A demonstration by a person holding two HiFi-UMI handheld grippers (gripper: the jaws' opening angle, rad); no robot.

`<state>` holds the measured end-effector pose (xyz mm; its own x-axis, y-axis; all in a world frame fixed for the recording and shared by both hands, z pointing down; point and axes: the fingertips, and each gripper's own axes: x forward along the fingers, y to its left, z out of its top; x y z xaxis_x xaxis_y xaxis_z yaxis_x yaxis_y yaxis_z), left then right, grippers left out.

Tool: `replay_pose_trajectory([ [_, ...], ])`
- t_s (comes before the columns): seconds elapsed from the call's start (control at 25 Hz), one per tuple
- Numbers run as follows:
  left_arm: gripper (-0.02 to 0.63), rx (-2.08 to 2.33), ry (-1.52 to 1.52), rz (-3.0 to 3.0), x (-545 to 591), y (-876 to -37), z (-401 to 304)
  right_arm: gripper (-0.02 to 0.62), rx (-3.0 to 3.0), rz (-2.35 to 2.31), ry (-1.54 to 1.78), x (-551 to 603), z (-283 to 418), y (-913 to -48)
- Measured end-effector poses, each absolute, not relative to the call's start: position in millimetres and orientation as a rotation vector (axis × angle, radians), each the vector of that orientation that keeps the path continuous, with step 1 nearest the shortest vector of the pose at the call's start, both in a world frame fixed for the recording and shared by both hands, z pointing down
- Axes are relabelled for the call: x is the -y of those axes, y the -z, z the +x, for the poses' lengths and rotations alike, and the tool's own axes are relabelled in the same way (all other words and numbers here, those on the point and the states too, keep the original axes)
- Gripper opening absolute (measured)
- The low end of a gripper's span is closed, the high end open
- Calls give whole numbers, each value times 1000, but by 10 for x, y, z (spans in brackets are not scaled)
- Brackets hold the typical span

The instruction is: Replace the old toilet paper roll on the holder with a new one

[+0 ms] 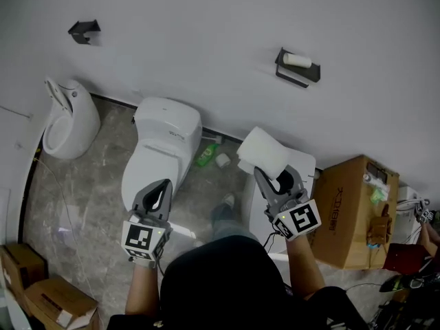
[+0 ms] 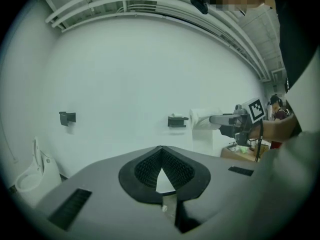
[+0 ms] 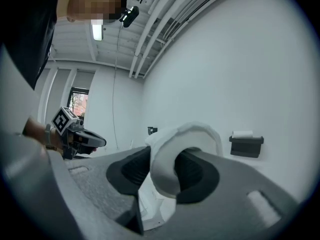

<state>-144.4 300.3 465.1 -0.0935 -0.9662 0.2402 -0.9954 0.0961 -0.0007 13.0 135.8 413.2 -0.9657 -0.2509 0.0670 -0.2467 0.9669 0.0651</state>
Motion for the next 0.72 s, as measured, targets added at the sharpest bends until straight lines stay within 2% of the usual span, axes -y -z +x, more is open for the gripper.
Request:
replay_pose_trajectory([
  [0.28,14,2152,-262,2020,-1936,-4597,-1685,141,3034,361,80,-513,-166,-4157],
  [0.72,14,2092,-280,2097,-611,-4513,-1704,141,3064,412,31,545,-223,-4058],
])
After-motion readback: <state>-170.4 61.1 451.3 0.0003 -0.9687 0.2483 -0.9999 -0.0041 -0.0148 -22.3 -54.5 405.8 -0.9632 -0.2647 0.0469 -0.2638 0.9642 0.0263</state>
